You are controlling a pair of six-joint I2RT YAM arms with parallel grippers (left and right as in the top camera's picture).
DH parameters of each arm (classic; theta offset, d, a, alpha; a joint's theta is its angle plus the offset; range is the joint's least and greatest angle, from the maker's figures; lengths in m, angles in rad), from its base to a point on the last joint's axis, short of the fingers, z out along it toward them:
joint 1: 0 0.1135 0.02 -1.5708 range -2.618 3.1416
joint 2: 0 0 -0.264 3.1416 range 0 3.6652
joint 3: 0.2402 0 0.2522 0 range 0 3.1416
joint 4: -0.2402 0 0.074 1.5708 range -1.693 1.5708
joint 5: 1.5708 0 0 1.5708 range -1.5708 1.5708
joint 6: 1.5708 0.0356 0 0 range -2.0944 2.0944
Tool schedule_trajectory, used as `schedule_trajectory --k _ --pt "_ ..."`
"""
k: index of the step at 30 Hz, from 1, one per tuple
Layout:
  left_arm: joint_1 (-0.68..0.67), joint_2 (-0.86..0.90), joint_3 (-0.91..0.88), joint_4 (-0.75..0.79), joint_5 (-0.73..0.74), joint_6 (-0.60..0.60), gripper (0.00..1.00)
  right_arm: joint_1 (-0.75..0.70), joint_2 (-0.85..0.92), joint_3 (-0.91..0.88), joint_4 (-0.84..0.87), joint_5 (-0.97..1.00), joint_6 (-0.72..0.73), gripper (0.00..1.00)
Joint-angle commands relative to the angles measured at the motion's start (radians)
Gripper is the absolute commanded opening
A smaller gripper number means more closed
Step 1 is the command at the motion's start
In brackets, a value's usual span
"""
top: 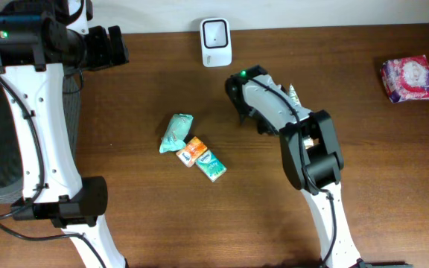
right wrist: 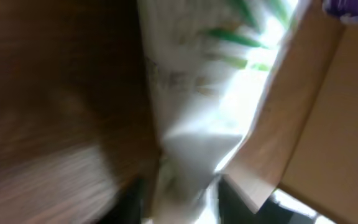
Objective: Scan the item barcode
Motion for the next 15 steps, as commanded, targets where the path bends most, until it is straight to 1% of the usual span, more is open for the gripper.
schedule_trajectory --k 1,3,4,5,6,7,9,10,11,12,13,14,15 --pt "0.0 -0.026 0.012 0.0 0.01 0.005 0.99 0.082 -0.017 0.114 -0.002 -0.139 -0.037 0.64" --pt "0.0 -0.026 0.012 0.0 0.01 0.005 0.99 0.117 -0.017 0.202 0.013 -0.304 -0.134 0.64" --pt "0.0 -0.026 0.012 0.0 0.01 0.005 0.99 0.122 -0.017 0.252 0.005 -0.338 -0.163 0.64" --pt "0.0 -0.026 0.012 0.0 0.01 0.005 0.99 0.121 -0.017 0.293 -0.014 -0.336 -0.163 0.65" --pt "0.0 -0.026 0.012 0.0 0.01 0.005 0.99 0.109 -0.017 0.346 -0.047 -0.332 -0.162 0.71" --pt "0.0 -0.026 0.012 0.0 0.01 0.005 0.99 0.074 -0.017 0.423 -0.101 -0.333 -0.162 0.9" --pt "0.0 -0.026 0.012 0.0 0.011 0.005 0.99 -0.013 -0.017 0.516 -0.167 -0.333 -0.163 0.9" --pt "0.0 -0.026 0.012 0.0 0.01 0.005 0.99 -0.073 -0.017 0.535 -0.185 -0.334 -0.168 0.73" --pt "0.0 -0.026 0.012 0.0 0.011 0.005 0.99 -0.147 -0.017 0.534 -0.184 -0.341 -0.171 0.47" --pt "0.0 -0.026 0.012 0.0 0.01 0.005 0.99 -0.205 -0.014 0.53 -0.184 -0.367 -0.173 0.09" --pt "0.0 -0.026 0.012 0.0 0.01 0.005 0.99 -0.295 -0.014 0.51 -0.184 -0.448 -0.181 0.04" --pt "0.0 -0.026 0.012 0.0 0.01 0.005 0.99 -0.339 -0.014 0.493 -0.184 -0.495 -0.22 0.04" --pt "0.0 -0.026 0.012 0.0 0.01 0.005 0.99 -0.369 -0.014 0.47 -0.182 -0.523 -0.222 0.04"
